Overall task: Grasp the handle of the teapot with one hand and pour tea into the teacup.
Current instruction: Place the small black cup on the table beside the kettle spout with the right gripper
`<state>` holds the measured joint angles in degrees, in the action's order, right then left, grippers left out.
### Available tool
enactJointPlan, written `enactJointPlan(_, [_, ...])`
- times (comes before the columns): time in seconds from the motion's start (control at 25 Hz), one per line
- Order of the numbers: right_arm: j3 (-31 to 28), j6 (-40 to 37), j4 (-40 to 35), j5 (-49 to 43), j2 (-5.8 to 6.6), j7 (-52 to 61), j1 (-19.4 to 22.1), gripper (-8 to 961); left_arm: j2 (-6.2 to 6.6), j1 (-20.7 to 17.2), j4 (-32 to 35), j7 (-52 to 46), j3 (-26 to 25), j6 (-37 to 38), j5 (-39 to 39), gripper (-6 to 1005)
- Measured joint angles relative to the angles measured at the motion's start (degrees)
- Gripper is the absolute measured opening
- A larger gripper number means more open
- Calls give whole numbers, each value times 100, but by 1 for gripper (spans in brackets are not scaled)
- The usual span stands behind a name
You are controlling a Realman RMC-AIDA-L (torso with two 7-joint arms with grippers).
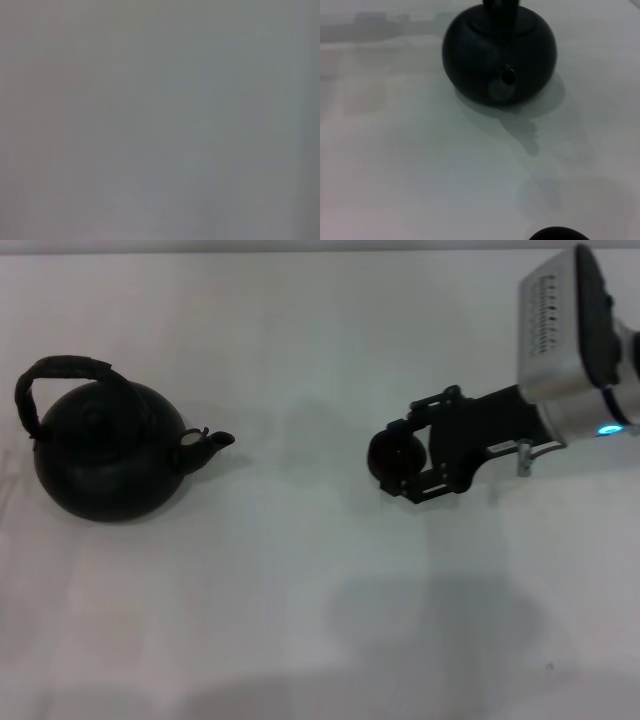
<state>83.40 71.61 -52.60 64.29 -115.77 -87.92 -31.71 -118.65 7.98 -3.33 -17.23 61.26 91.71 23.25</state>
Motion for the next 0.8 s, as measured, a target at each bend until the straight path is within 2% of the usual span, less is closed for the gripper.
enactJointPlan(0.24, [675,-406,46,85,-20,233,-217,729,0,8,0,0,0,-4,12,844])
enactJointPlan(0.8, [1456,-1076,139,243,-24,245,-255,728,-1,-33,0,0,0,-5,32,843])
